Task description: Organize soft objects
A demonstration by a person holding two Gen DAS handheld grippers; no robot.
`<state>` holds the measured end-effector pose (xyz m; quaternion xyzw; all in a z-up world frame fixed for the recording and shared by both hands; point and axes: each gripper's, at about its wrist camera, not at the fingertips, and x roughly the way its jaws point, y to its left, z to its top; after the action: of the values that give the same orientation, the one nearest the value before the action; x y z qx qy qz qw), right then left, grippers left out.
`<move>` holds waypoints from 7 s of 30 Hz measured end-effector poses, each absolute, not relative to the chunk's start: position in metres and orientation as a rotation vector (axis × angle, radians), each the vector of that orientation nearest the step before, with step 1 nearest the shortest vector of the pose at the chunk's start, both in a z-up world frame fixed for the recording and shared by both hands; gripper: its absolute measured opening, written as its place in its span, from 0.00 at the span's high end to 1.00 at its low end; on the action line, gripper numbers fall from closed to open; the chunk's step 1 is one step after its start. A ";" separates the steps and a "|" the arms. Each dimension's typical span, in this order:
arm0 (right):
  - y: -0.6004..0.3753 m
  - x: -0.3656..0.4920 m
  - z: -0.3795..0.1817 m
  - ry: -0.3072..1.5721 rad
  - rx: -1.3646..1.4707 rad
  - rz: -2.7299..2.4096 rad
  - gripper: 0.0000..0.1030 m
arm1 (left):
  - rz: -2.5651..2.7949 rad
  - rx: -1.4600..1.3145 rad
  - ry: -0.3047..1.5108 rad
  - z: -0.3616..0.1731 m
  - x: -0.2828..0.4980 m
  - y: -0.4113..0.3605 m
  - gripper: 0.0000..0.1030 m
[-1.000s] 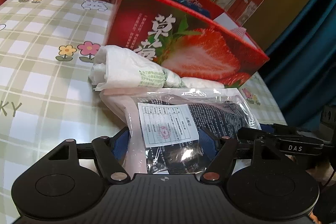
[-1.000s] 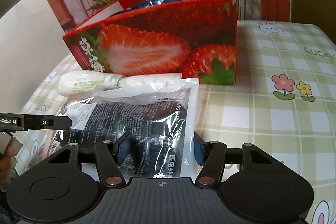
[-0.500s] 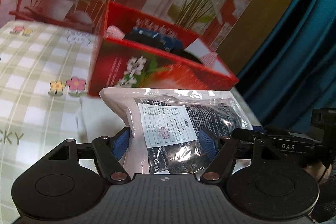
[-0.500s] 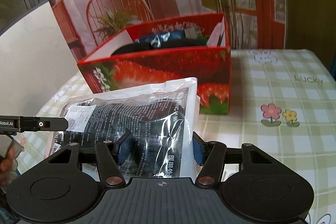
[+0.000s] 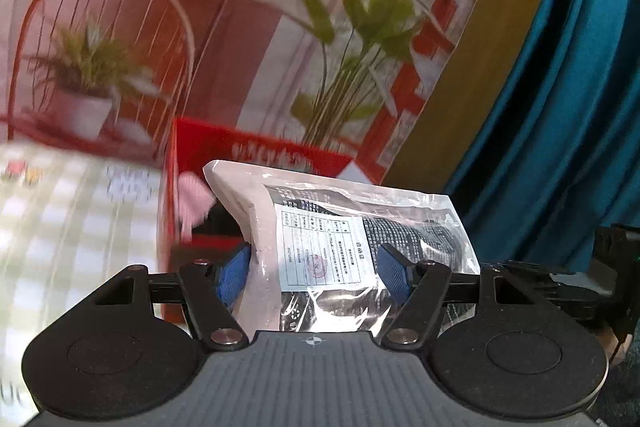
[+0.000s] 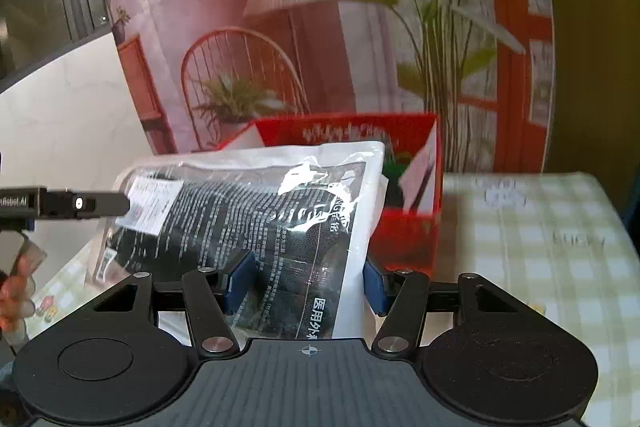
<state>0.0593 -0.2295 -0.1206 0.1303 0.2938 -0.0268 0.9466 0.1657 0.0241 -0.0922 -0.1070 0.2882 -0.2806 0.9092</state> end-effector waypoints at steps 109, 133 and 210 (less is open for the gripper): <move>-0.208 0.087 -0.186 0.603 0.158 -0.197 0.01 | -0.246 -0.037 0.758 -0.157 0.182 0.028 0.00; -0.191 0.128 -0.242 0.779 0.244 -0.097 0.44 | -0.325 -0.186 0.880 -0.222 0.195 0.047 0.56; -0.196 0.015 0.050 0.326 0.140 -0.346 0.00 | -0.247 0.041 0.224 0.060 0.066 -0.028 0.00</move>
<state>0.0147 -0.1957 0.0496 0.0694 0.1612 -0.1713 0.9695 0.0662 -0.0283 0.0597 0.0202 0.1116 -0.1229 0.9859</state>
